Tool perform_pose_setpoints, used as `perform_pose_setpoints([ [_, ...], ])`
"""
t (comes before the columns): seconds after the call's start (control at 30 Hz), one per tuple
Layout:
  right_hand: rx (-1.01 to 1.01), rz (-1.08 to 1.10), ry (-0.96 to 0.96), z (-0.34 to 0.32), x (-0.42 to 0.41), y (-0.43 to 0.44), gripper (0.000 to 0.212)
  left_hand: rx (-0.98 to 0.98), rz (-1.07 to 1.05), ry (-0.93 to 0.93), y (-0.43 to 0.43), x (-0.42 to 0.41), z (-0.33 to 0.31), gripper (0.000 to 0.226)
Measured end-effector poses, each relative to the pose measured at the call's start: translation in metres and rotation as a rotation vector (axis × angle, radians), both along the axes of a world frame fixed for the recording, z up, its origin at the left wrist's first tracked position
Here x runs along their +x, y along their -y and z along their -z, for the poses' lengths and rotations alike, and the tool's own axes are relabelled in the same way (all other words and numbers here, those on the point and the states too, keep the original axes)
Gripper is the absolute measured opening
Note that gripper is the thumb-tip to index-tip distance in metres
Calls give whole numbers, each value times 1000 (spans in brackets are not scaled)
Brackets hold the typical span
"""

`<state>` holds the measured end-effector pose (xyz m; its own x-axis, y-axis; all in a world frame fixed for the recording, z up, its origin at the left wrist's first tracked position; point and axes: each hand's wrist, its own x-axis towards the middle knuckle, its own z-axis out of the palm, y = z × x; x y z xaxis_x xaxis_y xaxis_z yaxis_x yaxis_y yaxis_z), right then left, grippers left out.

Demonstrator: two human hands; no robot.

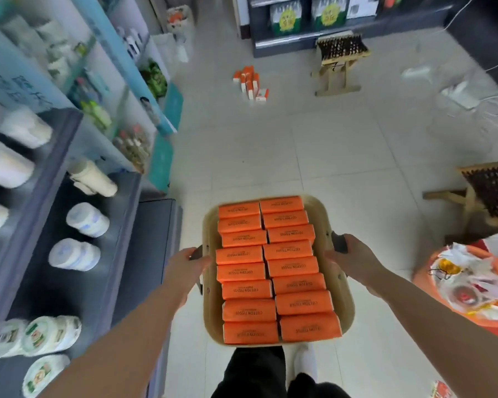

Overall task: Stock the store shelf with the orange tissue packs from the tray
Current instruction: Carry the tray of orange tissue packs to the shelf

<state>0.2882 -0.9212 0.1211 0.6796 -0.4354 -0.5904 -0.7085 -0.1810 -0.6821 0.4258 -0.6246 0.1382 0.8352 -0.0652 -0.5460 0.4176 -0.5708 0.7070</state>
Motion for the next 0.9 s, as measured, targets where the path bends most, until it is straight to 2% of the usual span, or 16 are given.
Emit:
perform_pose_setpoints([
  [0.37,-64,252,-71,3,138,74,22,-57,254,-41,107,198,16,12],
  [0.57,-14,356,-49,-5,213,112,22,-74,364,-41,168,302,-1,26],
  [0.63,-8,377,-35,-6,239,128,20,-46,382,-11,189,333,-4,37],
  [0.7,-6,385,-24,-6,267,149,18,-36,388,2,212,366,-3,52],
  [0.87,26,376,-13,-2,333,212,18,-13,363,14,274,436,-3,70],
  [0.9,33,374,-8,0,348,228,18,-3,359,18,289,450,-1,67],
])
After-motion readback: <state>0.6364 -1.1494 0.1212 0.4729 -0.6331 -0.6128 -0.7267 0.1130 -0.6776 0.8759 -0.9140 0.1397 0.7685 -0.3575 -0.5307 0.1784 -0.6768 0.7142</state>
